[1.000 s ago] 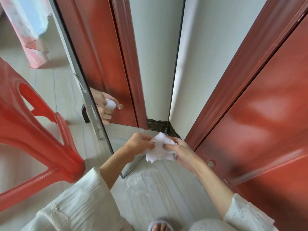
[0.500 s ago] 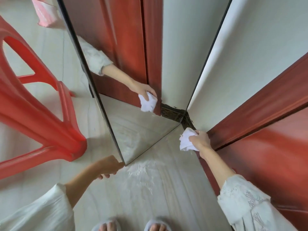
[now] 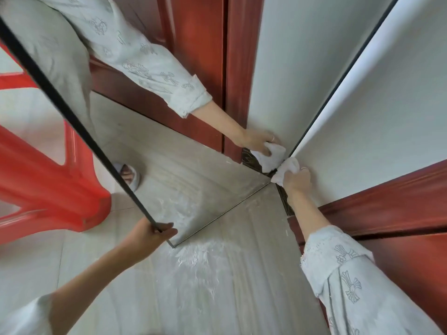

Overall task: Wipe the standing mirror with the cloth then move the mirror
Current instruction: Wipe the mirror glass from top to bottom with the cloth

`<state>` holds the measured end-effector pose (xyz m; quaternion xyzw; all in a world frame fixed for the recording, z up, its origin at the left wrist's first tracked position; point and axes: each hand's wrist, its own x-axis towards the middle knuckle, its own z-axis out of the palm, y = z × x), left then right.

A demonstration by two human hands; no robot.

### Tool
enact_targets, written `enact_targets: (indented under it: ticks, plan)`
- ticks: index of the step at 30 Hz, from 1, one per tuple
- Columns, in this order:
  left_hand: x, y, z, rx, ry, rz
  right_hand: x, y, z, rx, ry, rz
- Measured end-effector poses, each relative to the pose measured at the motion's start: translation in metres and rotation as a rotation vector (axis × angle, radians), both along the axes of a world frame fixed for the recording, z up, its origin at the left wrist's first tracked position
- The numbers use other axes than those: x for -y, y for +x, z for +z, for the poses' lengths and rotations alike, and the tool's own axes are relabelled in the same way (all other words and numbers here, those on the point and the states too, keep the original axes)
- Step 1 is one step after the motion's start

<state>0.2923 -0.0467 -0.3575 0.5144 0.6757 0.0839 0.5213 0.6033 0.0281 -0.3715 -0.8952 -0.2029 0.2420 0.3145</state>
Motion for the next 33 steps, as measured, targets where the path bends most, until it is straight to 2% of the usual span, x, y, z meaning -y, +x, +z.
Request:
enact_targets:
  ticks: [2, 4, 7, 9, 11, 14, 19, 26, 33]
  plan:
    - [-0.002, 0.0, 0.0, -0.023, -0.005, -0.006, 0.003, -0.014, -0.005, -0.001, 0.069, 0.042]
    - [-0.002, -0.001, 0.002, -0.038, -0.006, -0.01, 0.015, -0.028, -0.012, 0.038, 0.044, 0.165]
    - [-0.002, -0.001, -0.002, -0.039, 0.018, 0.011, 0.041, -0.029, -0.02, -0.012, -0.171, 0.565]
    - [-0.002, 0.0, -0.004, -0.037, 0.022, 0.03, 0.047, -0.02, -0.024, -0.044, -0.341, 0.689]
    - [-0.001, 0.001, -0.003, -0.031, 0.018, 0.031, 0.042, -0.012, -0.023, -0.032, -0.344, 0.543]
    - [-0.001, 0.0, -0.003, -0.015, 0.018, 0.028, 0.025, -0.002, -0.015, 0.04, -0.231, 0.288]
    - [-0.001, -0.002, -0.002, -0.005, 0.01, 0.035, -0.004, 0.004, 0.002, 0.188, -0.02, 0.115]
    - [0.0, -0.004, -0.005, -0.065, 0.014, -0.001, -0.004, -0.01, -0.023, 0.285, -0.034, 0.179]
    - [0.001, -0.004, -0.005, -0.069, 0.032, -0.011, -0.001, -0.01, -0.049, 0.146, -0.05, 0.143]
